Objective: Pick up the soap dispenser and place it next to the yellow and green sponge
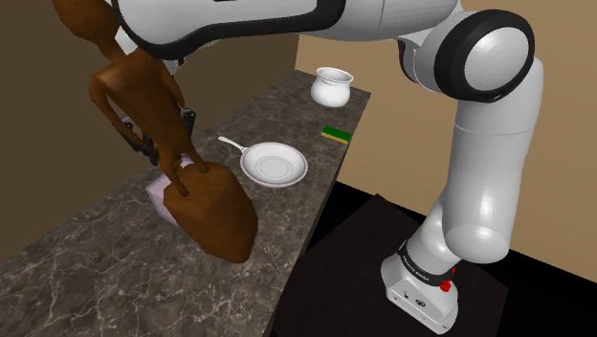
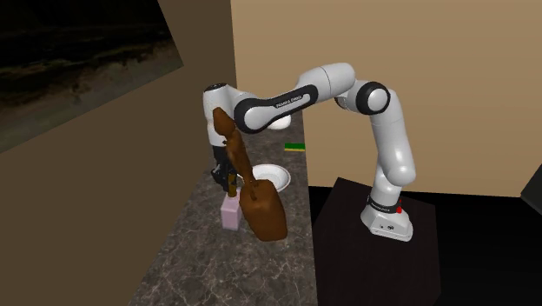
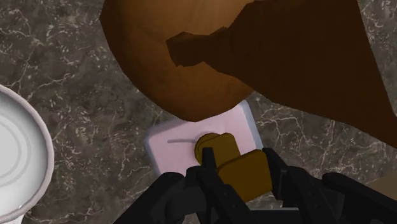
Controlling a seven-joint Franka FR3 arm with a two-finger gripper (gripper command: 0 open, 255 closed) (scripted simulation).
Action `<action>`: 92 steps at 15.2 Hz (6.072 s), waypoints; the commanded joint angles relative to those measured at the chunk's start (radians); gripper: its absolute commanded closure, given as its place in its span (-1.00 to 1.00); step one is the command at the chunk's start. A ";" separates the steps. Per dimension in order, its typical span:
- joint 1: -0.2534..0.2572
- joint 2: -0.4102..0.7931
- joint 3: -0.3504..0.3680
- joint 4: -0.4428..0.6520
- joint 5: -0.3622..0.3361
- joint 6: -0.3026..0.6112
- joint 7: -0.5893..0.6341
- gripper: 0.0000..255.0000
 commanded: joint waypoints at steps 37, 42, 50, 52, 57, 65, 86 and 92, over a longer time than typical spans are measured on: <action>-0.497 -0.403 -0.319 -0.070 0.143 -0.358 -0.795 1.00; -0.551 -0.348 -0.372 0.055 0.126 -0.433 -0.900 1.00; -0.642 -0.171 -0.442 0.387 0.103 -0.596 -1.063 1.00; -0.666 -0.094 -0.456 0.525 0.099 -0.659 -1.102 1.00; -0.691 -0.074 -0.466 0.531 0.097 -0.645 -1.138 1.00; -0.694 -0.178 -0.467 0.258 0.100 -0.476 -1.143 1.00; -0.696 -0.267 -0.468 -0.153 0.102 -0.154 -1.151 1.00; -0.696 -0.267 -0.468 -0.235 0.102 -0.073 -1.153 1.00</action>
